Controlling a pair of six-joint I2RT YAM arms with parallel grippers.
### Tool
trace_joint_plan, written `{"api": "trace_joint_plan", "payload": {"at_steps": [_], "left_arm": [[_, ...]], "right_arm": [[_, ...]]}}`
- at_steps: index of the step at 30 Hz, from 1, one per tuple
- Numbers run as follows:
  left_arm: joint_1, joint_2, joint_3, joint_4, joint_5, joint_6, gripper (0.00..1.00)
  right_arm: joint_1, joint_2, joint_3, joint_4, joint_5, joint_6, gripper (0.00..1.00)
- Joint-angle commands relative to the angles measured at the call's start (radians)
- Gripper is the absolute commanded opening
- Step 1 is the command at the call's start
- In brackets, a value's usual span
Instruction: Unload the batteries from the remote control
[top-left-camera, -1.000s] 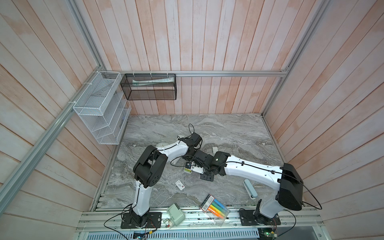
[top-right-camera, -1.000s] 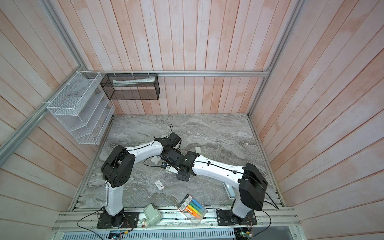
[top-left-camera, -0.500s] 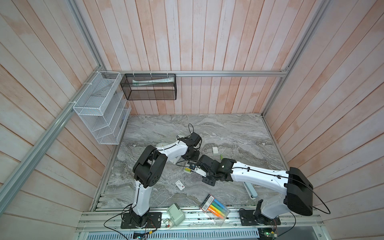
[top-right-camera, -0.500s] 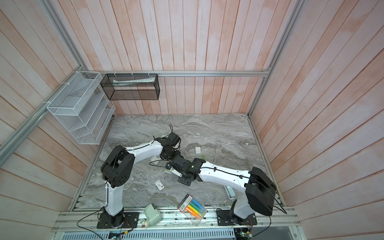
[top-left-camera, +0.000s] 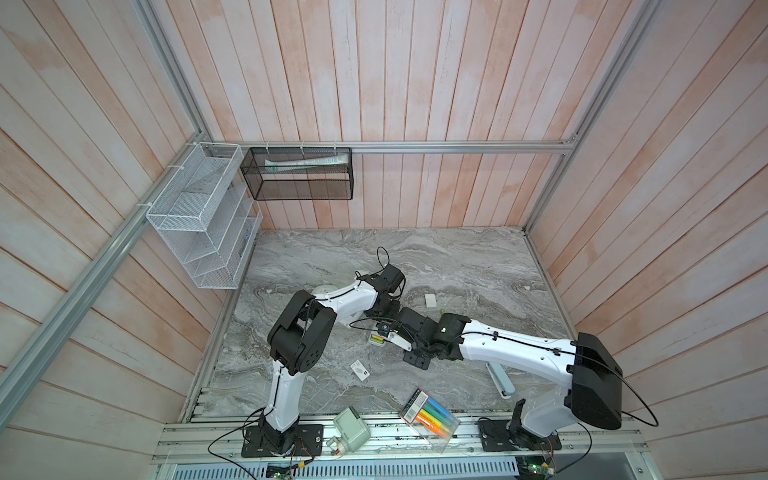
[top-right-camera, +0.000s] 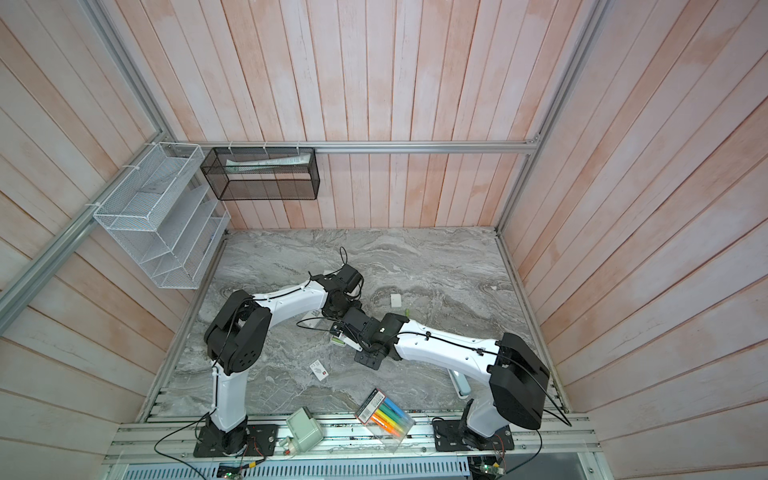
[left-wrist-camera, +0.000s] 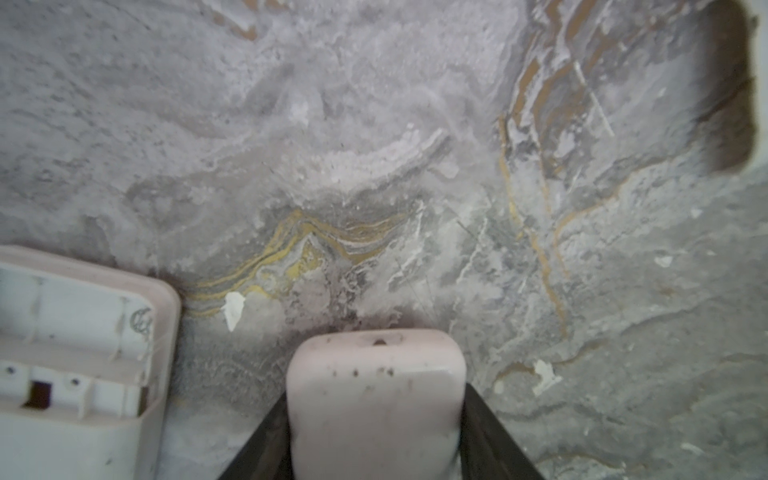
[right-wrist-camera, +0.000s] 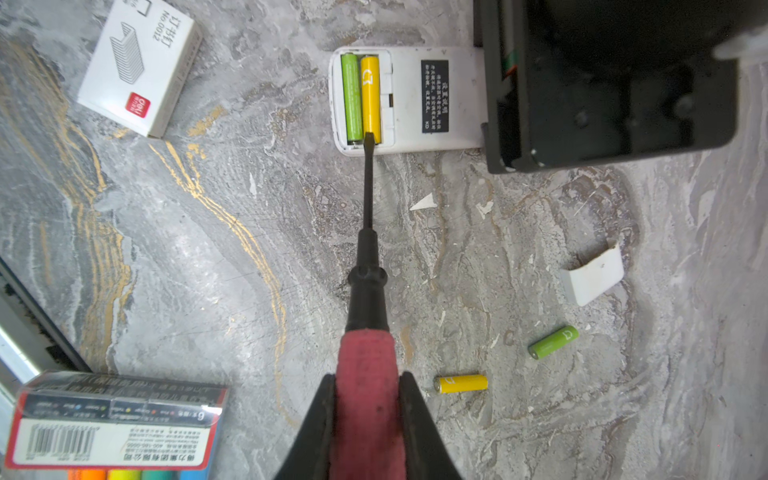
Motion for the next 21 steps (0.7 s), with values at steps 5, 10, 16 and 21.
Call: {"api": "trace_joint_plan", "payload": {"at_steps": [5,10,16,21], "left_arm": [[-0.017,0.107,-0.039,-0.095,-0.019,-0.055,0.5],[-0.026,0.113,-0.02,-0.115,-0.047,-0.058,0.5],[-0.028,0.12,-0.012,-0.12,-0.056,-0.057,0.5],[-0.029,0.126,-0.02,-0.108,-0.056,-0.057,0.49]], "right_arm": [[0.008,0.017,0.058,-0.08,0.042,-0.016,0.0],[0.01,0.019,0.069,-0.081,0.038,-0.02,0.0],[0.011,0.015,0.071,-0.077,0.011,-0.023,0.0],[0.011,-0.001,0.056,-0.046,0.017,-0.017,0.0]]}}
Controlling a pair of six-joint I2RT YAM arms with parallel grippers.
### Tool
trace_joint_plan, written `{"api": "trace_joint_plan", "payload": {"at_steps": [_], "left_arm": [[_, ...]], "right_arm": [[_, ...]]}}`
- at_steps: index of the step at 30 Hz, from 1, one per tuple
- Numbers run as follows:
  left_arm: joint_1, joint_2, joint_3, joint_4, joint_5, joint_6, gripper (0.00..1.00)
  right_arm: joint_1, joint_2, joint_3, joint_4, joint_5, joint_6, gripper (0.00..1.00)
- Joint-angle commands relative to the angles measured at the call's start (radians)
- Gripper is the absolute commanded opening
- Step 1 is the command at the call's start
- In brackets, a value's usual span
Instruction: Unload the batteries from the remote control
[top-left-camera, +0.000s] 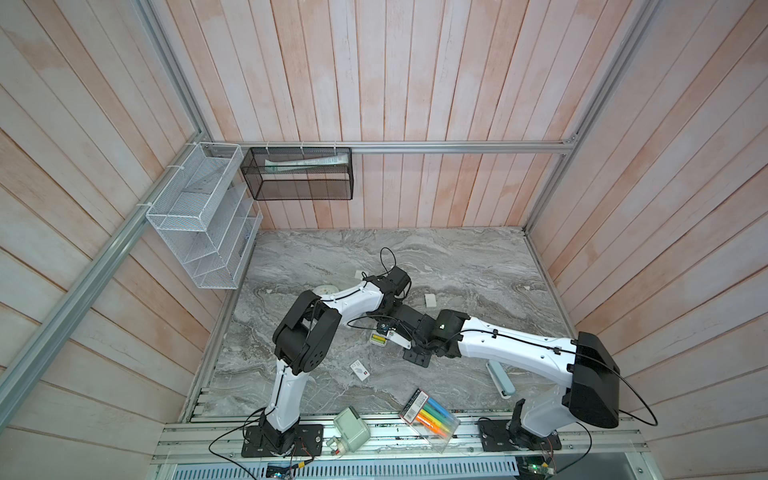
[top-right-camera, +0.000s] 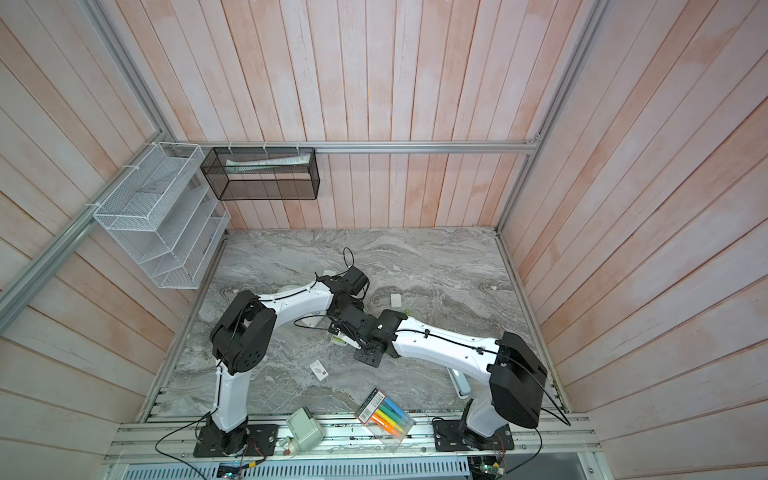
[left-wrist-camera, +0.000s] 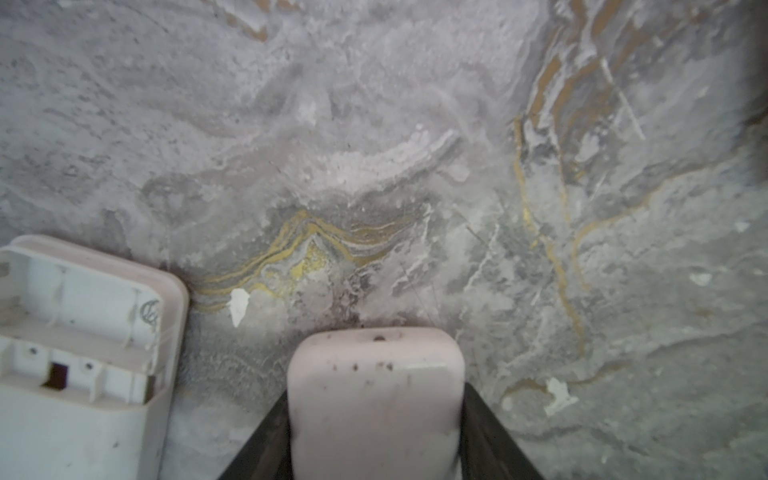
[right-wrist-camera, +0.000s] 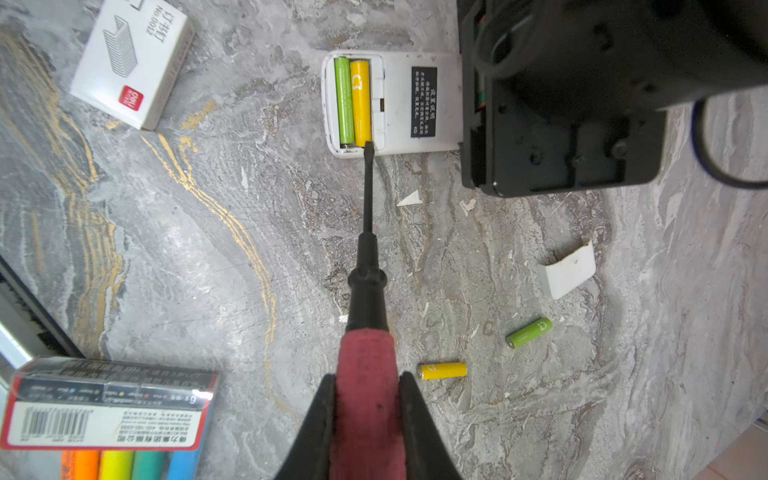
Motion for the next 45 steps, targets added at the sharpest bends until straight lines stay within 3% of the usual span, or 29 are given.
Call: {"api": "trace_joint_plan", "payload": {"at_steps": [1,6,12,17,20,28,45], "left_arm": [[0.0,0.099,-0.058,-0.065,0.029,-0.028,0.5],[0.008,0.083,-0.084,-0.015,0.068,-0.037,0.56],[0.027,0.063,-0.091,0.006,0.08,-0.041,0.74],[0.053,0.037,-0.091,0.012,0.082,-0.042,0.79],[0.064,0.021,-0.09,0.014,0.083,-0.041,0.79],[0.082,-0.064,-0.116,0.061,0.14,-0.024,0.92],[0.12,-0.116,-0.13,0.072,0.15,-0.008,0.94]], "right_arm": [[0.006,-0.014,0.004,0.017,-0.01,0.006,0.0],[0.006,-0.071,-0.061,0.124,-0.038,0.052,0.0],[0.006,-0.152,-0.143,0.204,-0.06,0.116,0.0],[0.006,-0.196,-0.203,0.35,-0.096,0.192,0.0],[0.006,-0.19,-0.218,0.41,-0.12,0.228,0.0],[0.018,-0.088,-0.179,0.382,-0.197,0.258,0.0],[0.043,0.007,-0.14,0.367,-0.111,0.351,0.0]]}}
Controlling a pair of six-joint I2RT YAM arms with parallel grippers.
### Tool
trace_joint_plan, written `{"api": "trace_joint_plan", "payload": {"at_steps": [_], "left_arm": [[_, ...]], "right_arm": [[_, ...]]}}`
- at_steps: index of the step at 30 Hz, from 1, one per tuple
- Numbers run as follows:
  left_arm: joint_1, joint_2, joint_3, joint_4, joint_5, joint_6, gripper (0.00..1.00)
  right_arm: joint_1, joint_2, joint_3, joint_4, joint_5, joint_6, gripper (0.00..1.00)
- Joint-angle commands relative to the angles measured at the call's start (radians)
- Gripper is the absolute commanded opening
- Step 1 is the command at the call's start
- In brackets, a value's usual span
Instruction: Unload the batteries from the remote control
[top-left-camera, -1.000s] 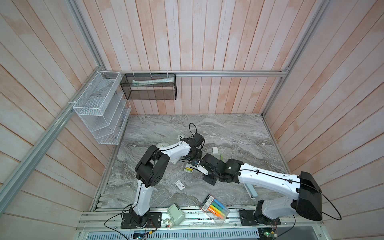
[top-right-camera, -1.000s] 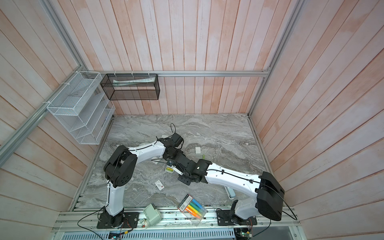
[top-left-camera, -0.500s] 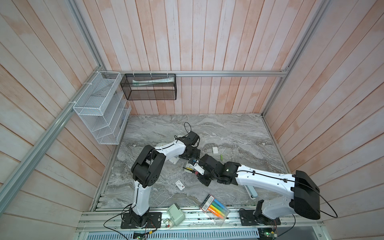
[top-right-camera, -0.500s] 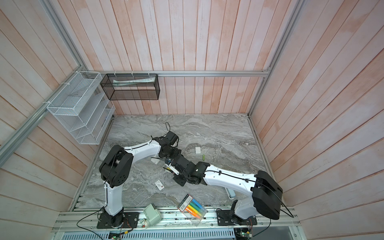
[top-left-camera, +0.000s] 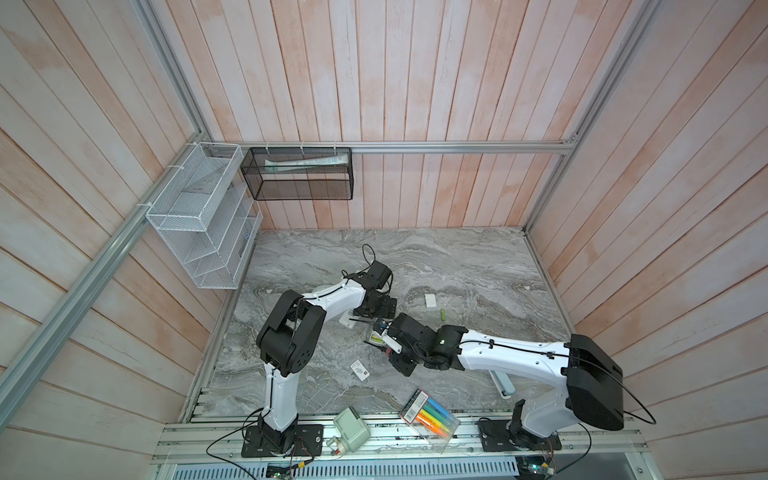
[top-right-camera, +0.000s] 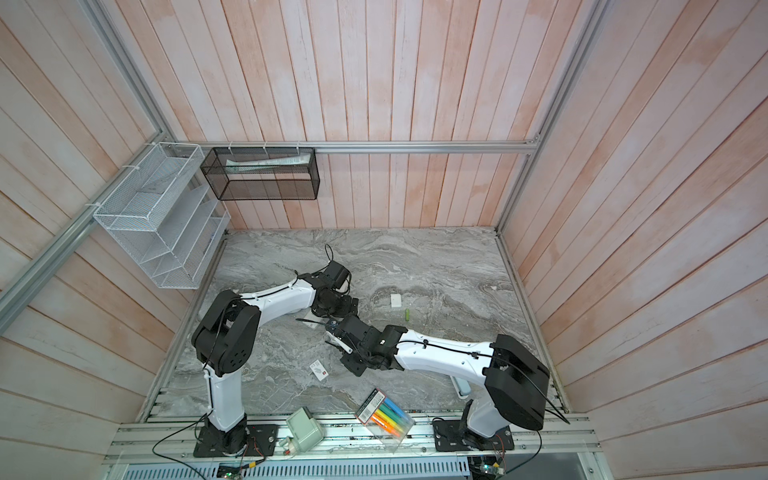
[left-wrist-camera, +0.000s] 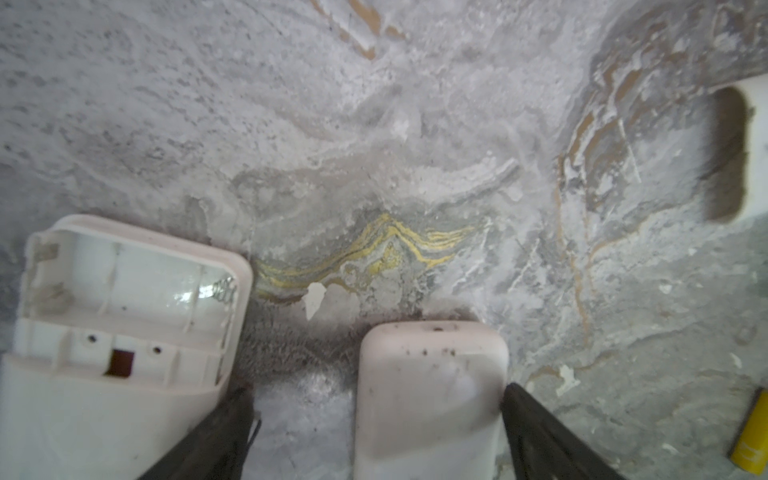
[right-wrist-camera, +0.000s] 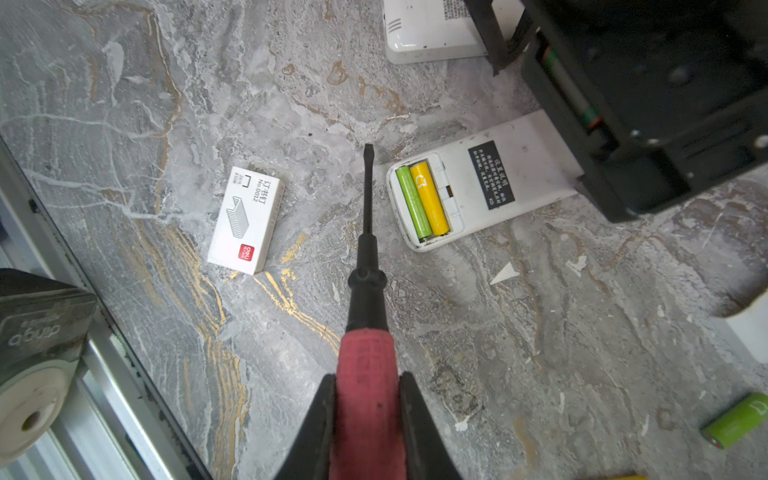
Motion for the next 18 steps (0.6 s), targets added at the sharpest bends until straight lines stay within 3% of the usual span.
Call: {"api": "trace_joint_plan", "payload": {"at_steps": [1,18], "left_arm": [[0.007,-0.025,-0.018,-0.026,0.001,0.012,0.95],[0.013,-0.038,-0.009,-0.022,-0.001,0.014,1.0]], "right_arm": [[0.008,0.027,0.037,-0.017,0.046,0.037,0.0],[0.012,-0.024,-0.02,-0.166,0.164,0.126,0.0]]}}
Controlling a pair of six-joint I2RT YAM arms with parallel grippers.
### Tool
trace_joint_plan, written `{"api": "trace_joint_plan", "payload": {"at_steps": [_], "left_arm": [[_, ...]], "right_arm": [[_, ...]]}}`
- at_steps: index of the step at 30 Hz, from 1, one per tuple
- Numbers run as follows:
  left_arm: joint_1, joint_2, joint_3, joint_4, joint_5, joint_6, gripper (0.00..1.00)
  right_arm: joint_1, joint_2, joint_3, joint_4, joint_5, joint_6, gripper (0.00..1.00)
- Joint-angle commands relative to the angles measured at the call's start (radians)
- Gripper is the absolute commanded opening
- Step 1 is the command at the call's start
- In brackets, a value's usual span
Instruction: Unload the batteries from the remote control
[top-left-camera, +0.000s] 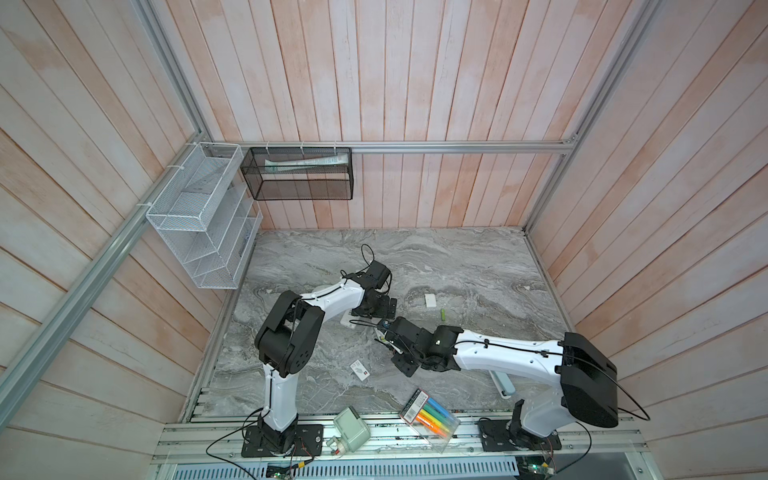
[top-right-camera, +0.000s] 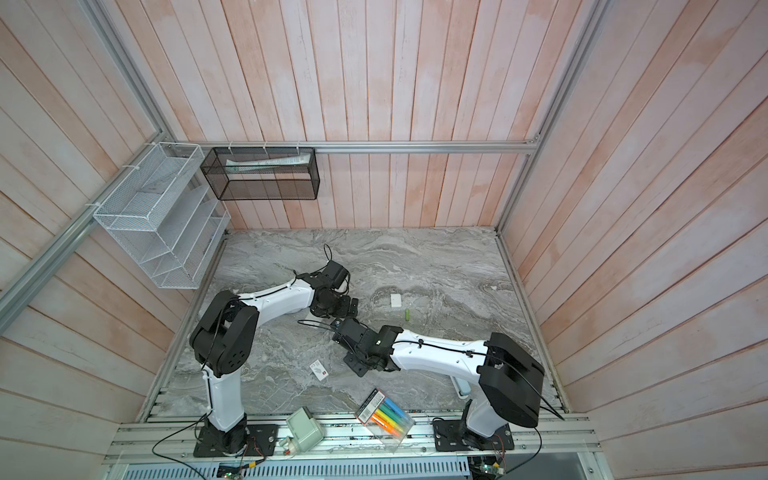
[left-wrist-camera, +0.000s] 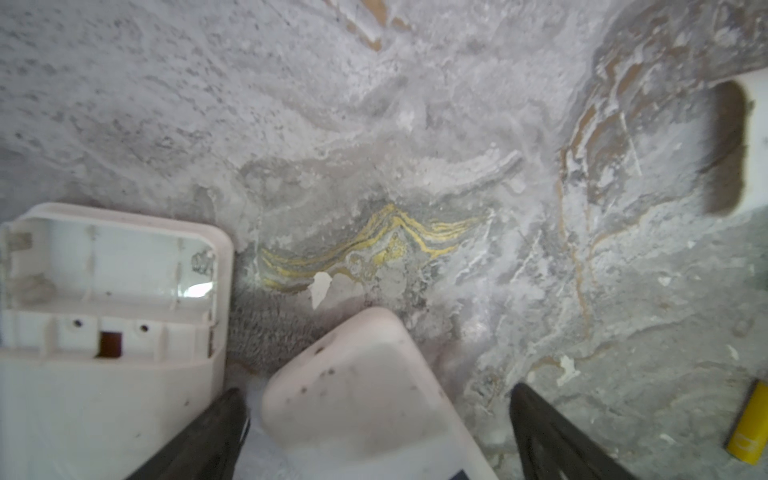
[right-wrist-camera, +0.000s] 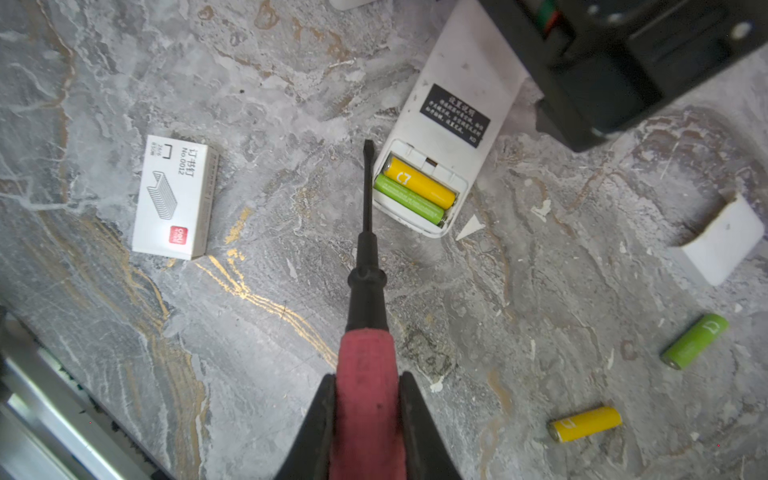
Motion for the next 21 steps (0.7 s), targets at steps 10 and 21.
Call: {"api": "trace_joint_plan", "payload": {"at_steps": [10,21], "left_arm": [[0.009,-0.02,-0.002,0.009,0.032,0.007,1.0],[0.009,-0.04,-0.045,0.044,0.038,0.008,1.0]], "right_arm": [[-0.001,-0.104,-0.1,-0.091,0.097,0.121,0.0],[-0.063,-0.191,-0.161,-0.066,0.098,0.19,0.0]]}}
